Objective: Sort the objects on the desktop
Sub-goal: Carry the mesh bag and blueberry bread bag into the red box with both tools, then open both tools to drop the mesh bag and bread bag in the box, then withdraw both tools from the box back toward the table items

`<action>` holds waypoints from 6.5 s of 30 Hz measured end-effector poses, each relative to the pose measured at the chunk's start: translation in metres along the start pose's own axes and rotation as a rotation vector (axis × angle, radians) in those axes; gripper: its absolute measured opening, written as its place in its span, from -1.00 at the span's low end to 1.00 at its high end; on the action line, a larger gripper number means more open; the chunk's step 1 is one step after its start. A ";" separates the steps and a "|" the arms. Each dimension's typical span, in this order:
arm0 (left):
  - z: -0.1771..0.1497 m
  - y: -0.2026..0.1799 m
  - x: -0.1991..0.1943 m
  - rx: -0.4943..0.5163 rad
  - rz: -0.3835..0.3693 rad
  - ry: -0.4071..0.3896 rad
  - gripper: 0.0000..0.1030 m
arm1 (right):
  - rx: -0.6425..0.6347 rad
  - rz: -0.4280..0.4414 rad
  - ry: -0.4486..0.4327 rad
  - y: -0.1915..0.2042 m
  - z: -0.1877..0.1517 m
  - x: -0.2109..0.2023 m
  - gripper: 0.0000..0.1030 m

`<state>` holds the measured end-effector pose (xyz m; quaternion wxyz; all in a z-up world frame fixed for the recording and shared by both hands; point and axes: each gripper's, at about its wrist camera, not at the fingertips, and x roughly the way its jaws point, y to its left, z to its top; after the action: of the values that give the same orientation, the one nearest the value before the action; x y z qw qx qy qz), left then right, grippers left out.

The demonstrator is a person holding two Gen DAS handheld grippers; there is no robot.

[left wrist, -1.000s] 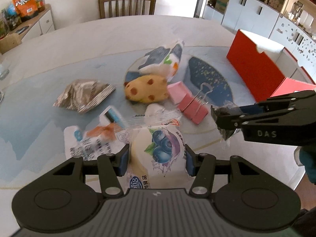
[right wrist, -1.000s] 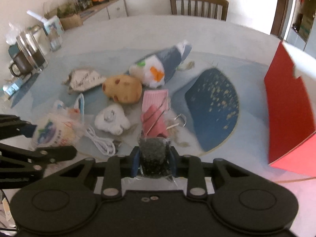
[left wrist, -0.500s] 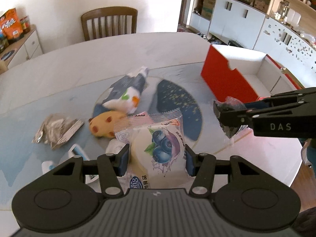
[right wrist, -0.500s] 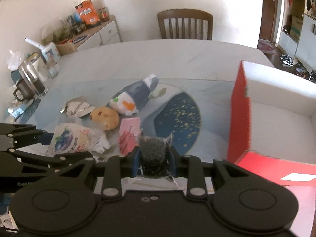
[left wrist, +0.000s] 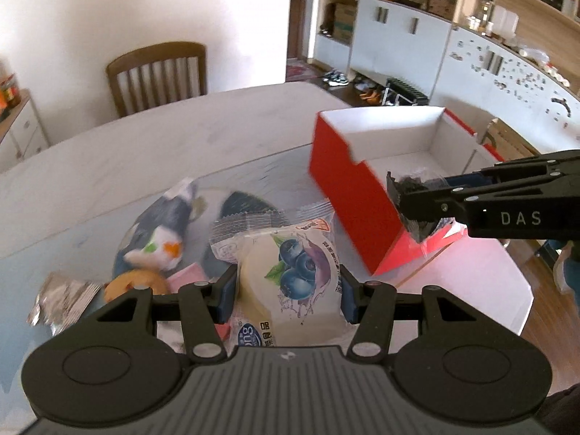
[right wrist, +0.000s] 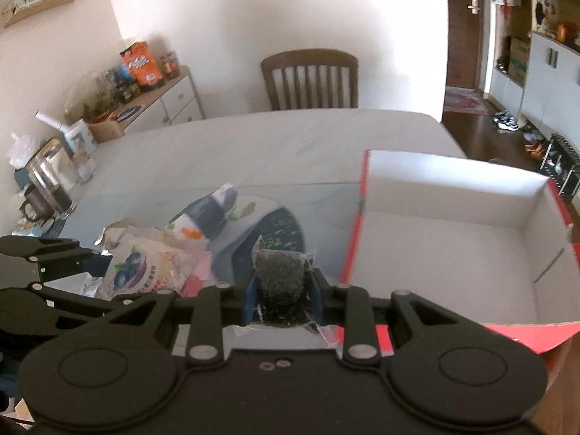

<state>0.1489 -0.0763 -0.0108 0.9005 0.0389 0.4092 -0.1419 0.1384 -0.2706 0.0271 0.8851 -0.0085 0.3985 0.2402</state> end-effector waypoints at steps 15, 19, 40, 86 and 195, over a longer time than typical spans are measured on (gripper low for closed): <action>0.057 -0.087 0.035 0.151 -0.083 -0.037 0.04 | 0.065 -0.118 -0.069 -0.083 -0.001 -0.023 -0.44; 0.069 -0.103 0.048 0.173 -0.093 -0.031 0.04 | 0.079 -0.138 -0.075 -0.103 -0.002 -0.026 -0.44; 0.118 -0.132 0.163 0.286 -0.122 0.153 0.04 | 0.072 -0.210 0.018 -0.177 0.006 0.021 -0.44; 0.102 -0.126 0.208 0.306 -0.164 0.366 0.28 | 0.117 -0.161 0.313 -0.213 0.004 0.099 0.13; -0.135 0.197 -0.049 -0.189 0.181 -0.070 1.00 | -0.098 -0.007 0.049 0.135 -0.025 0.071 0.74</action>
<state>0.0774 0.1486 -0.0725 0.9231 -0.0142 0.3837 -0.0222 0.1025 -0.1270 -0.0166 0.8744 -0.0593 0.4077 0.2561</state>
